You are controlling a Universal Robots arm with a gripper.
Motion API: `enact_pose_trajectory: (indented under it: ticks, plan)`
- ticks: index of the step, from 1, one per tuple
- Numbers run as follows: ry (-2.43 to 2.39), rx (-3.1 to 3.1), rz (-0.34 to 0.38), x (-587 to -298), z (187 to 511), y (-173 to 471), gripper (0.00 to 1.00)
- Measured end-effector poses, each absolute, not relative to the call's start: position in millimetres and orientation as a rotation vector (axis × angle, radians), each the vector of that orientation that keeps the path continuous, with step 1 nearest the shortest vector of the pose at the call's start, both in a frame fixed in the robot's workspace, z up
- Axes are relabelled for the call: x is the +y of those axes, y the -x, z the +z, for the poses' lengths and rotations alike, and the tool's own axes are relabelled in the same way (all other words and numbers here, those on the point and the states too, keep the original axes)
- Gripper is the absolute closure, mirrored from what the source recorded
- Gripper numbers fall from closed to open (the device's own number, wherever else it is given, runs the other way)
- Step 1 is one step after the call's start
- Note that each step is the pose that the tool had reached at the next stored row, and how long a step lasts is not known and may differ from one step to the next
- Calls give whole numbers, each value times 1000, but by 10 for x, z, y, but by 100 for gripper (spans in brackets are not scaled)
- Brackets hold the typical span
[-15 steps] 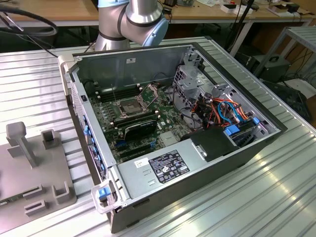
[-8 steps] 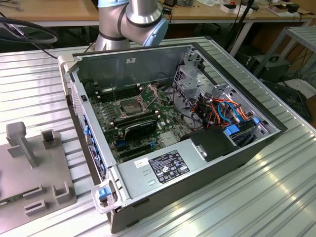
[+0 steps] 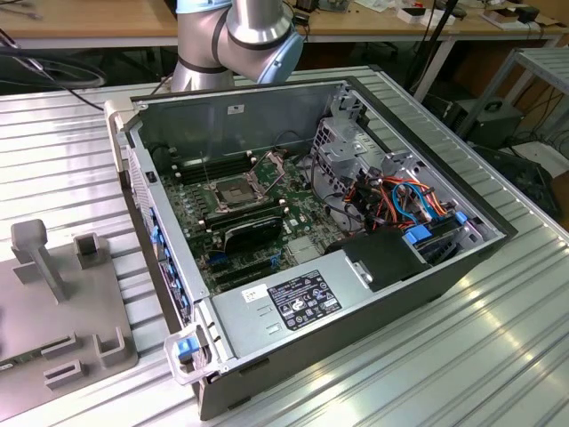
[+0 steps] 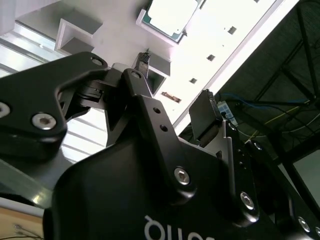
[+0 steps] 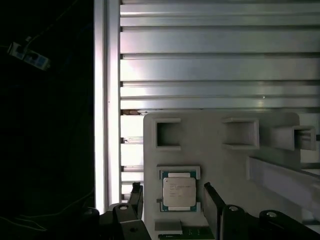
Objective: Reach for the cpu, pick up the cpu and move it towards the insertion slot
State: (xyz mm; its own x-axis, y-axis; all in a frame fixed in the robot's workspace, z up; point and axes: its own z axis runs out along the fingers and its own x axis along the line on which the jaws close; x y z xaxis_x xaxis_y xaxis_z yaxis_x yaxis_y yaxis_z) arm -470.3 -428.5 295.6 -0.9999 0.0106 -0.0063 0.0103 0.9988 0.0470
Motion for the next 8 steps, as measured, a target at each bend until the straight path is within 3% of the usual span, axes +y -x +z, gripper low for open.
enact_pose_trajectory:
  ticks: [8]
  plan:
    - [-17, 3139, 72, -4349, 2860, 4703, 40]
